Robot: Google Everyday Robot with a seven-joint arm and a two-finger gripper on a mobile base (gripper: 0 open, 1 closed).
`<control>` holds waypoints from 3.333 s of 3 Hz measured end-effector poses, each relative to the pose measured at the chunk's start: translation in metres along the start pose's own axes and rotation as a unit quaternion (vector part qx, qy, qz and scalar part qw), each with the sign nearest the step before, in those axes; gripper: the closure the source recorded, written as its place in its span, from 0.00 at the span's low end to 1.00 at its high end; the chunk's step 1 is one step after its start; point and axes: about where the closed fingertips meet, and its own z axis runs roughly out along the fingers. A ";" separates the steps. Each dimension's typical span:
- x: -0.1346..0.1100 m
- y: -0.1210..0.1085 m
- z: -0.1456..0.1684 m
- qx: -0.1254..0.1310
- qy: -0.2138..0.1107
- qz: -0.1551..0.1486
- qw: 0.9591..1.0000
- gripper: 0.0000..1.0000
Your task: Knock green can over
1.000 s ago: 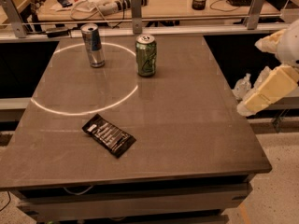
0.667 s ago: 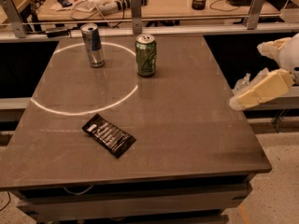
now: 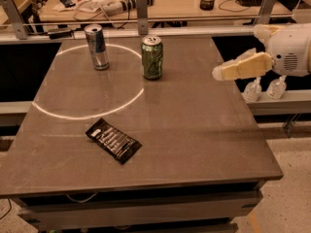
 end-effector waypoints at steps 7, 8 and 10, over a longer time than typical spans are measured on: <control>0.030 -0.019 0.184 -0.094 -0.131 0.031 0.986 0.00; 0.033 -0.015 0.210 -0.125 -0.129 0.028 0.983 0.00; 0.016 0.009 0.258 -0.183 -0.146 0.008 0.972 0.00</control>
Offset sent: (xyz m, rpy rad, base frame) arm 0.0846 0.0913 -0.0227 0.2009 -0.1483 0.1892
